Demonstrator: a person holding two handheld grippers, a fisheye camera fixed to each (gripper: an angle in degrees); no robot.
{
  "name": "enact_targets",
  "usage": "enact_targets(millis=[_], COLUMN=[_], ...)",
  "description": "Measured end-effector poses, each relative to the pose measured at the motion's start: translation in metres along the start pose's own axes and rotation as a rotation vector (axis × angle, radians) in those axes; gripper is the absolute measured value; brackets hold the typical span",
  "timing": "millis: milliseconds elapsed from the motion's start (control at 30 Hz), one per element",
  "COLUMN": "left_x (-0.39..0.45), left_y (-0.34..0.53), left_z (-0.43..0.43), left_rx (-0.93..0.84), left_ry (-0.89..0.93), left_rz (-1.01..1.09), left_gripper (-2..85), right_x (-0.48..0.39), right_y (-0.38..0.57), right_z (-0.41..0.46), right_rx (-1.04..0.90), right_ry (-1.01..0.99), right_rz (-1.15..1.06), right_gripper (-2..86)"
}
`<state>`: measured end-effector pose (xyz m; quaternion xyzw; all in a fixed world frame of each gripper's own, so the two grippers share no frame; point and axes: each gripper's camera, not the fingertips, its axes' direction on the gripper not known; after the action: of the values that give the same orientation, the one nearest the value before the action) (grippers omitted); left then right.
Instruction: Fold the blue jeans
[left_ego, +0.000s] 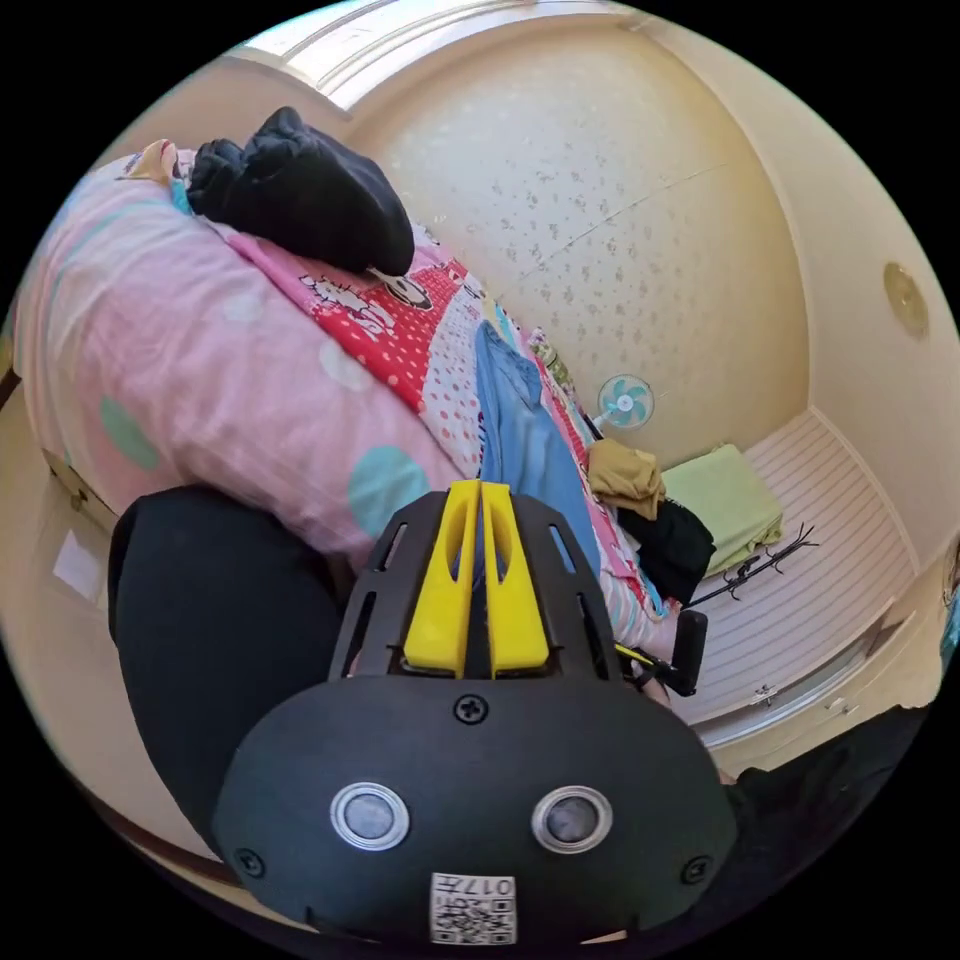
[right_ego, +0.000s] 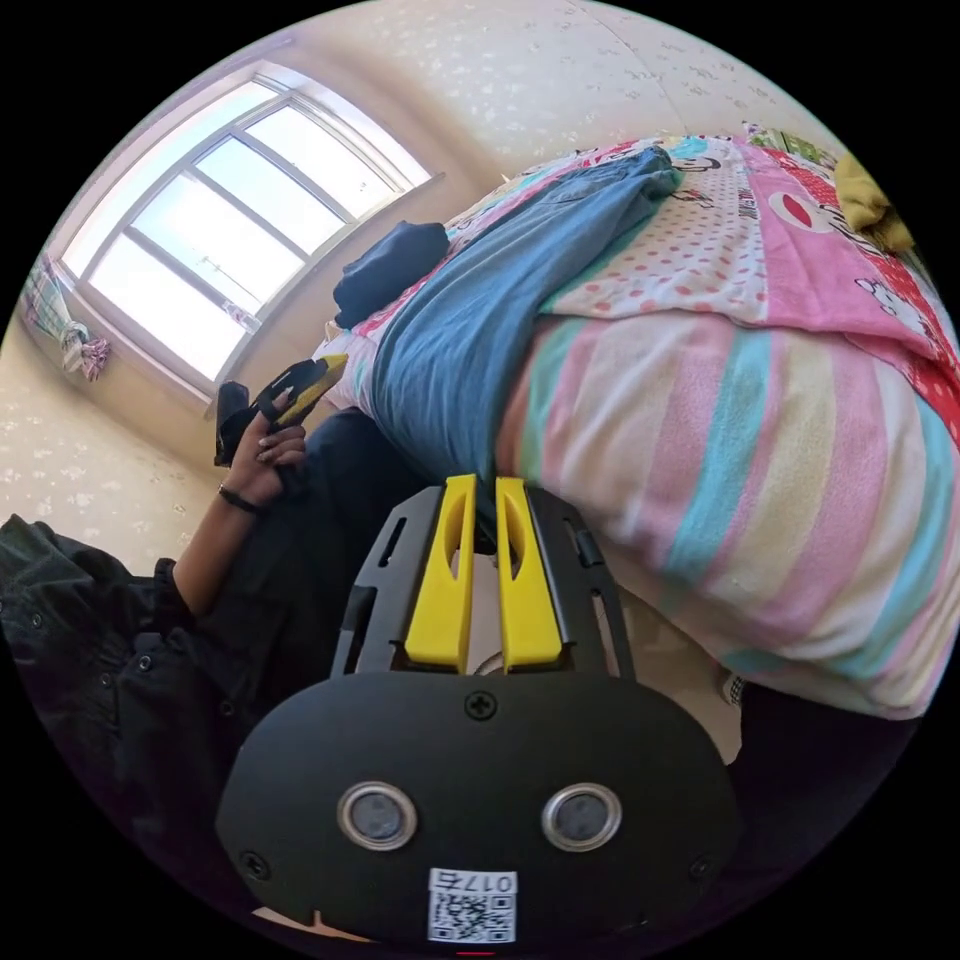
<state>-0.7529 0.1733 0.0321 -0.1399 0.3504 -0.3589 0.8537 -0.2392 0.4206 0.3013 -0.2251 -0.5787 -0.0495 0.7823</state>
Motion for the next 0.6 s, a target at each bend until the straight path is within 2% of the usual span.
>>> enact_targets(millis=[100, 167, 267, 600], left_x=[0.016, 0.033, 0.046, 0.051], left_y=[-0.001, 0.005, 0.012, 0.029], left_z=[0.022, 0.04, 0.051, 0.063], left_rx=[-0.125, -0.192, -0.195, -0.193], left_ry=[0.079, -0.09, -0.255, -0.361], left_rz=[0.141, 0.188, 0.211, 0.256], left_gripper=[0.1, 5.1, 5.5, 4.7], right_x=[-0.005, -0.006, -0.007, 0.001], right_y=[0.0, 0.002, 0.003, 0.006], right_z=[-0.007, -0.01, -0.014, -0.036], right_rx=[0.007, 0.024, 0.022, 0.078], right_ry=[0.028, 0.027, 0.021, -0.023], right_rz=[-0.024, -0.03, -0.04, -0.016], right_gripper=[3.2, 3.0, 2.8, 2.8])
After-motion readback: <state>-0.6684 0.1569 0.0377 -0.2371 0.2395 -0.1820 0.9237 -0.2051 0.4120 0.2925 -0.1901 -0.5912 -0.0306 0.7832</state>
